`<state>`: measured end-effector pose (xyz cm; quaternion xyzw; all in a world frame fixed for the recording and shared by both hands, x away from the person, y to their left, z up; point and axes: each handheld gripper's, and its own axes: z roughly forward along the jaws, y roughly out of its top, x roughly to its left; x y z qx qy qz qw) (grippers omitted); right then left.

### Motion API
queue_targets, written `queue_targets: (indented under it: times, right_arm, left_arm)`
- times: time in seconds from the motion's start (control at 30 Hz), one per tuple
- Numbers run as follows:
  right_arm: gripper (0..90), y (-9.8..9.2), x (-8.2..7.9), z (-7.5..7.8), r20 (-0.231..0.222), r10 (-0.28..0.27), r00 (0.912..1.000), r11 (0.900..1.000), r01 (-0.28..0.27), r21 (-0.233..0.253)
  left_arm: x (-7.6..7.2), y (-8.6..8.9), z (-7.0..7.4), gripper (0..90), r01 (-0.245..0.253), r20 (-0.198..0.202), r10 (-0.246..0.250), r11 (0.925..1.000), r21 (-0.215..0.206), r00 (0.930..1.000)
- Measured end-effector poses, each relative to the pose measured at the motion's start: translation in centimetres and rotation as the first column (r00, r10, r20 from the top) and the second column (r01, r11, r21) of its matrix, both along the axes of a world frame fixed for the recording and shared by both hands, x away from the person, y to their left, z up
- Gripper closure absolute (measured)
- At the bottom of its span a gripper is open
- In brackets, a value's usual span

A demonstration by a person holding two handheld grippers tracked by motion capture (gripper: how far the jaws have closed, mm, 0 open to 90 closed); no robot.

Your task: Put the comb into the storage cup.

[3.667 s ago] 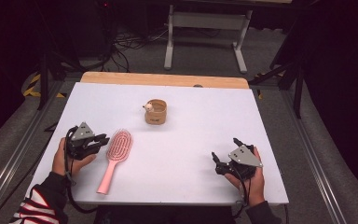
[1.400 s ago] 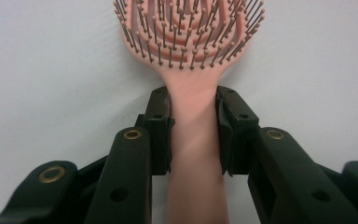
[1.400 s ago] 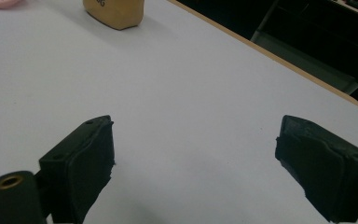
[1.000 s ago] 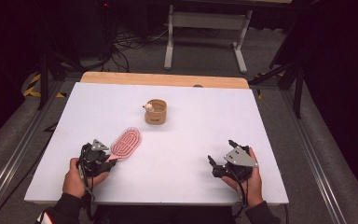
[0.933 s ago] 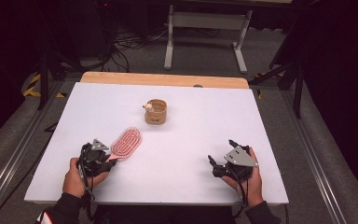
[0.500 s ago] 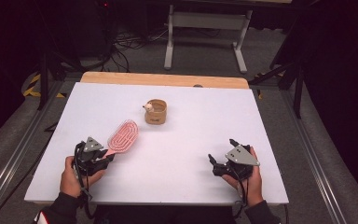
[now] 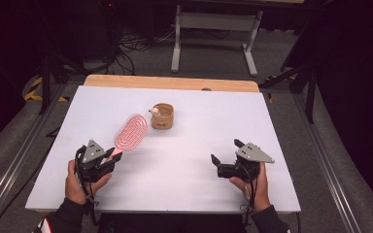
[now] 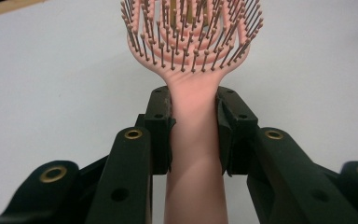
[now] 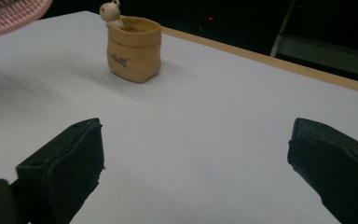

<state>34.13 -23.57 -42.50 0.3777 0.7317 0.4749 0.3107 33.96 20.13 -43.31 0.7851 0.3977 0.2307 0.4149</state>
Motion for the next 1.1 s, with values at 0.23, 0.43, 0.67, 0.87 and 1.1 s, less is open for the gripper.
queue_targets:
  times: [0.23, 0.43, 0.67, 0.87, 1.1]
  right_arm:
    - [4.5, 2.1, 0.4, 1.5, 0.028, 0.060, 0.9978, 0.998, -0.061, 0.021]
    - [5.7, 4.8, 1.3, 2.4, 0.040, 0.121, 0.9918, 0.991, -0.123, 0.054]
    - [5.7, 7.0, 2.2, 3.3, 0.015, 0.187, 0.9822, 0.975, -0.187, 0.121]
    - [5.9, 8.4, 2.8, 3.7, -0.012, 0.234, 0.9721, 0.958, -0.228, 0.176]
    - [6.6, 9.7, 3.3, 3.9, -0.075, 0.312, 0.9471, 0.909, -0.275, 0.313]
  left_arm:
    - [0.2, -1.1, 0.2, 69.7, 0.028, 0.068, -0.027, 0.9995, -0.013, 0.9973]
    - [0.1, -2.6, 0.2, 69.7, 0.057, 0.128, -0.052, 0.9977, -0.038, 0.9905]
    - [-0.2, -4.2, 0.1, 69.7, 0.101, 0.181, -0.091, 0.9939, -0.045, 0.9793]
    - [-0.4, -5.5, 0.0, 69.7, 0.134, 0.213, -0.122, 0.9902, -0.041, 0.9694]
    - [-1.1, -7.5, -0.3, 69.7, 0.181, 0.255, -0.172, 0.9834, -0.013, 0.9516]
